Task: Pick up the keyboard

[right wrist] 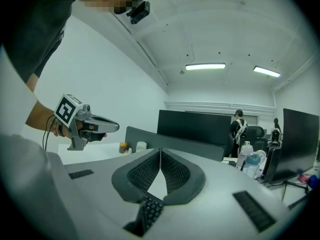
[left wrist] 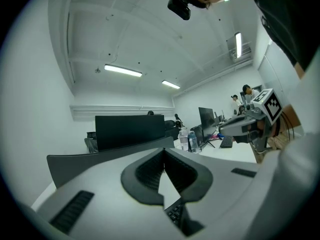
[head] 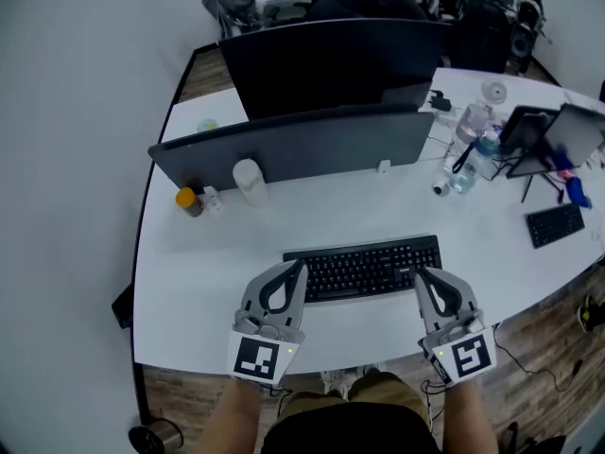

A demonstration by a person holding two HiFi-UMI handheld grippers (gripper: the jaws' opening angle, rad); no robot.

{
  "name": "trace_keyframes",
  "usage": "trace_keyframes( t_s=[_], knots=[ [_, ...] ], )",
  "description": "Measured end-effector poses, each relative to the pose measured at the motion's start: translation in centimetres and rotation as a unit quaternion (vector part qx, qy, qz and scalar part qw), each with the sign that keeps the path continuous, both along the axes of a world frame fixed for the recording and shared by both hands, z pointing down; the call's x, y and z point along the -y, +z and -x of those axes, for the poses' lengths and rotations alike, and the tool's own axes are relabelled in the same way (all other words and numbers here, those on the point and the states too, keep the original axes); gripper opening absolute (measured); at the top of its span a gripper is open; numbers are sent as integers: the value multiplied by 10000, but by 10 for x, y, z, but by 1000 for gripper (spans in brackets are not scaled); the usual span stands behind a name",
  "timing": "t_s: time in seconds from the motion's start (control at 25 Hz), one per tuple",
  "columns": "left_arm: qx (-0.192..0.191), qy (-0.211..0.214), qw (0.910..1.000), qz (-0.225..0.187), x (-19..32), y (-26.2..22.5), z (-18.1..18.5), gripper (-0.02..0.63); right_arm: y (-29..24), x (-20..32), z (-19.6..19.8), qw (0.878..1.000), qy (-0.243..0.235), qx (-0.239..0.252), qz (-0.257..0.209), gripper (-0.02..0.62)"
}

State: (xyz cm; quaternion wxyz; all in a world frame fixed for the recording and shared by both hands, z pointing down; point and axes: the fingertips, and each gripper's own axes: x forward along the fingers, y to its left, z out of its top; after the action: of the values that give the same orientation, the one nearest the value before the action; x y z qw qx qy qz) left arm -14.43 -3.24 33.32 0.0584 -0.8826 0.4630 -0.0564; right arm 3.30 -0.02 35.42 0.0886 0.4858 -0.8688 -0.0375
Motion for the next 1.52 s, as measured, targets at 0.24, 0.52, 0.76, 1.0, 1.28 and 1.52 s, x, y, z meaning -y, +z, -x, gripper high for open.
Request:
trace_keyframes(
  t_s=[0.24, 0.52, 0.76, 1.0, 1.28, 1.52],
  knots=[
    [124, -172, 9996, 182, 14, 13, -9, 9, 2, 22, -15, 9999, -150, 68, 10, 32],
    [114, -258, 9992, 294, 29, 16, -32, 9, 5, 48, -35, 9993, -264, 254, 40, 32],
    [171, -376, 9983, 420, 39, 22, -50, 9, 12, 67, -52, 9985, -383, 389, 97, 32],
    [265, -640, 9959, 583, 45, 31, -56, 9, 27, 77, -66, 9972, -606, 400, 197, 32],
    [209, -867, 9939, 652, 44, 41, -54, 9, 40, 80, -75, 9957, -799, 432, 206, 34],
    [365, -912, 9919, 808, 44, 54, -50, 20, 49, 81, -79, 9955, -753, 456, 348, 35]
  ],
)
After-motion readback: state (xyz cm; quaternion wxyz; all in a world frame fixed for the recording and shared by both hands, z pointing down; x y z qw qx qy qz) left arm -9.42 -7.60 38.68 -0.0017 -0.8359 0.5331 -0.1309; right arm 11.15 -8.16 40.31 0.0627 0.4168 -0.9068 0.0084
